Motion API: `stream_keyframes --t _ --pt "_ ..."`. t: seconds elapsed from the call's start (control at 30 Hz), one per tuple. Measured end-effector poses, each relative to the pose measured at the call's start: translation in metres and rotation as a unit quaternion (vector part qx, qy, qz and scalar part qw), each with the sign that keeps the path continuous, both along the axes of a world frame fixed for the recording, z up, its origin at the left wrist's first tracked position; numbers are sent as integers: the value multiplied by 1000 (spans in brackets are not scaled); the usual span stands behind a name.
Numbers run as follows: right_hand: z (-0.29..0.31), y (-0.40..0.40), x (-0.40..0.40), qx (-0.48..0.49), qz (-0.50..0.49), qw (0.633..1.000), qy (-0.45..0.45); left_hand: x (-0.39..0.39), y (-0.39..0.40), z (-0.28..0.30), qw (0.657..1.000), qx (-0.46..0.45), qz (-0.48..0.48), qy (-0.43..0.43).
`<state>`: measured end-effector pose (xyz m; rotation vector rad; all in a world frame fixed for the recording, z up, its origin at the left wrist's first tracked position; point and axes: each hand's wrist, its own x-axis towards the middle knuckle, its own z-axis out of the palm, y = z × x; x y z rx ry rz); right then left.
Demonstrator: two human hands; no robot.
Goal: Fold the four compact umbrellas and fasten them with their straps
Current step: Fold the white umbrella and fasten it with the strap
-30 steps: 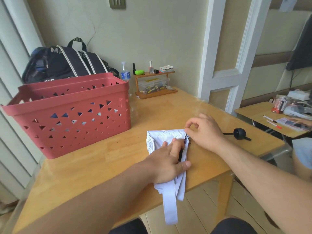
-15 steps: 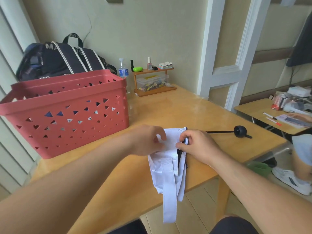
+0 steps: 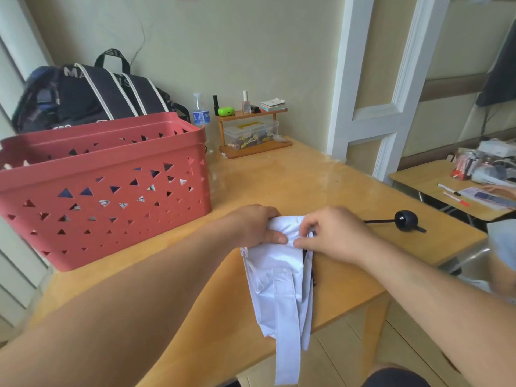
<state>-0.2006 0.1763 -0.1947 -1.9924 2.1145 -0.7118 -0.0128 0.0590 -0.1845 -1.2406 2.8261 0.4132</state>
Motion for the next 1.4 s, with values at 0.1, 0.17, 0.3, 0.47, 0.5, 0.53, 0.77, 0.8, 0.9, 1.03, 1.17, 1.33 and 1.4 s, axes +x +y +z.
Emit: stream_keyframes --t 0.1,0.17,0.3,0.47,0.5,0.53,0.77,0.8,0.9,1.03,1.17,1.33,1.4 --pt "14 -23 4 -70 7 996 47 2 -1 -4 1000 -2 16 19" --pt "9 -35 4 19 36 994 101 4 -1 -7 999 -9 31 23" --pt "-6 -36 -9 120 71 981 136 9 -2 -12 998 -33 51 -8" --pt "1 -30 -9 148 95 971 163 11 3 -9 996 -59 61 -33" --pt "3 -30 -7 151 96 969 168 10 4 -7 995 -61 64 -42" --pt "6 -29 -4 153 93 968 177 8 6 -4 994 -65 64 -52" --pt "26 -16 11 147 74 966 200 6 25 9 985 -125 77 -94" --pt "30 -12 12 151 76 967 188 7 28 12 985 -128 72 -85" --pt "42 -3 13 155 84 970 168 11 40 25 984 -144 57 -90" --pt "62 11 13 133 94 975 154 17 57 43 982 -162 54 -80" --pt "84 26 22 75 95 974 194 25 74 56 982 -167 62 -58" --pt "81 55 46 8 95 963 253 37 106 79 978 -194 58 -43" --pt "86 68 49 -7 79 965 252 41 120 86 975 -214 47 -40"
